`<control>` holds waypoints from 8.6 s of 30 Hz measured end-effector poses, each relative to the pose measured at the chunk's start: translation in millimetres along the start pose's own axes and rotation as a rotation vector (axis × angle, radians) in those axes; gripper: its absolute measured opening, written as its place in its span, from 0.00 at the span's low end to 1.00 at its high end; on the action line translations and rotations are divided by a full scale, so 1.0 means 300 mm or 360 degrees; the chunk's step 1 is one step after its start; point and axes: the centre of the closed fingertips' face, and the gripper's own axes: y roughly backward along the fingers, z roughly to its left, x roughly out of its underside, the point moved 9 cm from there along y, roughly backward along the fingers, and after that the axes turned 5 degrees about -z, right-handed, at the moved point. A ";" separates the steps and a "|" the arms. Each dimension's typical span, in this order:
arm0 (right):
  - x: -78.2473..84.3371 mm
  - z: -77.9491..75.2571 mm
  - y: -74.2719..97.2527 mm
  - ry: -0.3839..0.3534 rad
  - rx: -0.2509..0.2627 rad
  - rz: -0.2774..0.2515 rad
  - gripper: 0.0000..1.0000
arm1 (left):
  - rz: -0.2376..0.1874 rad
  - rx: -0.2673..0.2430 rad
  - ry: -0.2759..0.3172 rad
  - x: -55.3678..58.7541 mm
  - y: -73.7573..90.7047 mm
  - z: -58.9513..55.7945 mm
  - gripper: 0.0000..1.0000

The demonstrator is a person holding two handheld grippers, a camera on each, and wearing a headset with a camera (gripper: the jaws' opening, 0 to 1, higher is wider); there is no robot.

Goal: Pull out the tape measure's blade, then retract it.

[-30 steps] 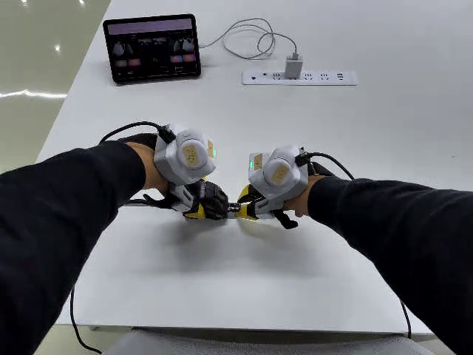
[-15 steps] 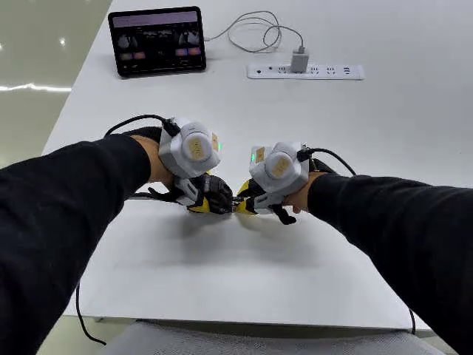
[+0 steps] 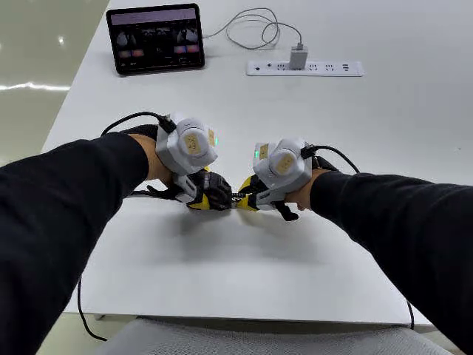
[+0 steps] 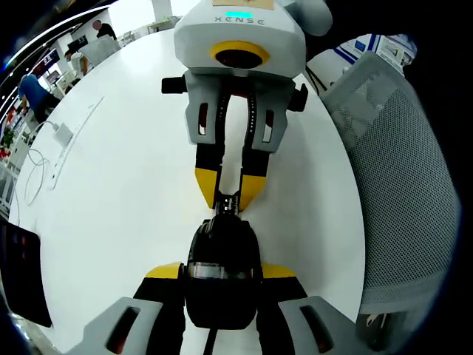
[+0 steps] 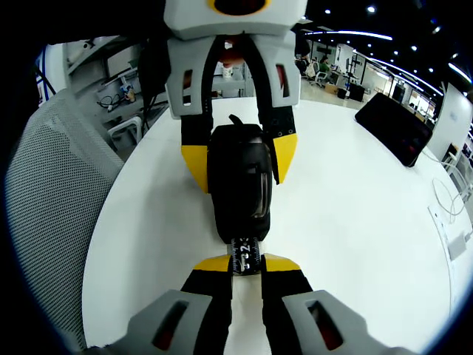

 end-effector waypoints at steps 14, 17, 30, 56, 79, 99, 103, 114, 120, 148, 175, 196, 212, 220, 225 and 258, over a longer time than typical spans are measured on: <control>0.021 -0.002 0.025 -0.0027 0.0010 0.0006 0.09 | -0.0006 -0.0001 0.0006 0.001 -0.002 0.001 0.33; 0.028 0.000 0.031 -0.0027 0.0017 0.0013 0.09 | -0.0006 -0.0002 0.0005 0.001 -0.002 0.000 0.33; 0.040 0.003 0.043 -0.0038 0.0032 0.0003 0.09 | -0.0012 -0.0011 0.0023 0.001 -0.001 -0.003 0.33; 0.097 -0.005 0.108 -0.0075 0.0052 0.0017 0.09 | -0.0040 -0.0014 0.0043 0.006 -0.004 0.003 0.33; 0.136 -0.008 0.154 -0.0075 0.0068 0.0052 0.09 | -0.0046 -0.0033 0.0052 0.004 -0.002 -0.003 0.33; 0.181 -0.002 0.204 -0.0101 0.0084 0.0066 0.09 | -0.0066 -0.0042 0.0055 0.004 -0.002 -0.004 0.33; 0.192 -0.005 0.216 -0.0110 0.0097 0.0063 0.09 | -0.0071 -0.0040 0.0065 0.005 -0.003 -0.003 0.33; 0.212 -0.006 0.243 -0.0105 0.0101 0.0081 0.09 | -0.0069 -0.0046 0.0074 0.006 -0.005 -0.002 0.33; 0.226 -0.006 0.265 -0.0110 0.0107 0.0091 0.09 | -0.0066 -0.0053 0.0080 0.006 -0.006 -0.002 0.33; 0.291 -0.025 0.335 -0.0129 0.0126 0.0133 0.09 | -0.0060 -0.0053 0.0093 0.009 -0.007 0.004 0.33; 0.325 -0.006 0.414 -0.0144 0.0148 0.0160 0.09 | -0.0055 -0.0061 0.0101 -0.001 -0.002 -0.009 0.33; 0.360 -0.020 0.453 -0.0169 0.0153 0.0180 0.09 | -0.0065 -0.0064 0.0113 0.004 -0.004 -0.004 0.33; 0.387 -0.026 0.478 -0.0178 0.0154 0.0195 0.09 | -0.0071 -0.0063 0.0119 0.007 -0.006 -0.001 0.33; 0.400 -0.031 0.492 -0.0184 0.0161 0.0198 0.09 | -0.0069 -0.0063 0.0120 0.006 -0.005 -0.003 0.33; 0.411 -0.032 0.504 -0.0183 0.0165 0.0217 0.09 | -0.0068 -0.0062 0.0121 0.005 -0.006 -0.003 0.34; 0.428 -0.030 0.516 -0.0208 0.0178 0.0223 0.09 | -0.0080 -0.0063 0.0134 0.005 -0.009 -0.003 0.34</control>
